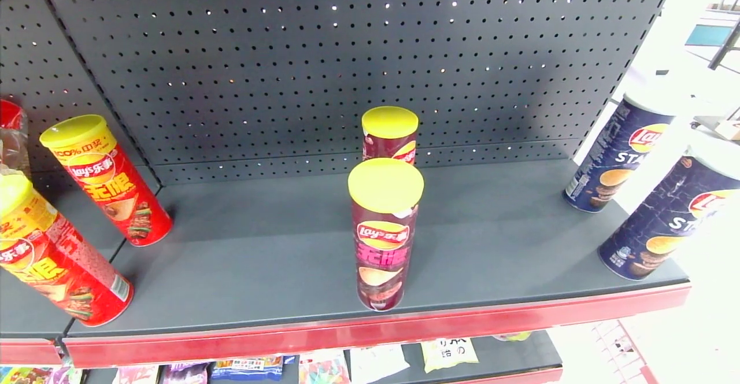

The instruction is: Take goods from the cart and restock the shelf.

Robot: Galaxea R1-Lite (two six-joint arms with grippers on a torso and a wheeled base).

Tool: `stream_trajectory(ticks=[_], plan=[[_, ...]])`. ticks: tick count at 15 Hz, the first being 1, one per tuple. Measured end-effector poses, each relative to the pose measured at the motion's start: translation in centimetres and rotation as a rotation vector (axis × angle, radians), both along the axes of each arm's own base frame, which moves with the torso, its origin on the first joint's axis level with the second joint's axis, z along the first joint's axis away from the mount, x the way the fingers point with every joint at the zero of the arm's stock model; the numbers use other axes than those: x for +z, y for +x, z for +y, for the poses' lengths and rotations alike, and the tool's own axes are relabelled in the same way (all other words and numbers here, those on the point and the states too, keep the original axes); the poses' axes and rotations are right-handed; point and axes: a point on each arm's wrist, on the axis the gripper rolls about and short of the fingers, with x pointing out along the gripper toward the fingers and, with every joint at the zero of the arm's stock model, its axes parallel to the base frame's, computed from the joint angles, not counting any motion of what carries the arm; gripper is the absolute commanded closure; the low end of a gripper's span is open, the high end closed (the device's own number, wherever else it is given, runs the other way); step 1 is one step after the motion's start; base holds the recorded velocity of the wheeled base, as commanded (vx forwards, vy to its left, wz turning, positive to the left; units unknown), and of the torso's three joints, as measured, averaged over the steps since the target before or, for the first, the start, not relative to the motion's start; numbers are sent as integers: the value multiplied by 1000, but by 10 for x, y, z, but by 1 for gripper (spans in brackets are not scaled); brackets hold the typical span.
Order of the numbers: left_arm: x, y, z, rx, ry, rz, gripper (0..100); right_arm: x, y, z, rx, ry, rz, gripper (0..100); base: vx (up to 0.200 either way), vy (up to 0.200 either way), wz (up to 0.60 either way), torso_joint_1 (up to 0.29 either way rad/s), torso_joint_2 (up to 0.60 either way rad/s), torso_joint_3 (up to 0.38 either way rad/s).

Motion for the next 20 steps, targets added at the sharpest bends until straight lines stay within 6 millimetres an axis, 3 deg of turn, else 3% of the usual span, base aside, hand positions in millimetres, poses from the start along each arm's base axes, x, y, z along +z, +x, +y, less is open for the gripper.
stream_trajectory(ticks=[2,4,7,9,12,17,20], plan=[[-15,-2,-2,44,-4,-32,0,-11,0,0,8,-6,-30,0,0,0,0,0,0,0],[-16,6,-3,47,-13,-192,0,-25,4,-1,42,-19,-61,0,0,0,0,0,0,0],[-24,26,-7,-78,-30,-427,0,-29,21,0,121,-24,-284,0,0,0,0,0,0,0],[-37,32,-7,-125,4,-419,0,-39,28,1,139,-25,-330,0,0,0,0,0,0,0],[-45,34,-5,-47,178,-395,0,-45,36,-2,8,-51,-414,0,0,0,0,0,0,0],[-46,35,-3,44,129,-385,0,-53,38,0,114,-23,-398,0,0,0,0,0,0,0],[-47,35,-5,-26,117,-392,0,-58,39,0,106,33,-370,0,0,0,0,0,0,0]])
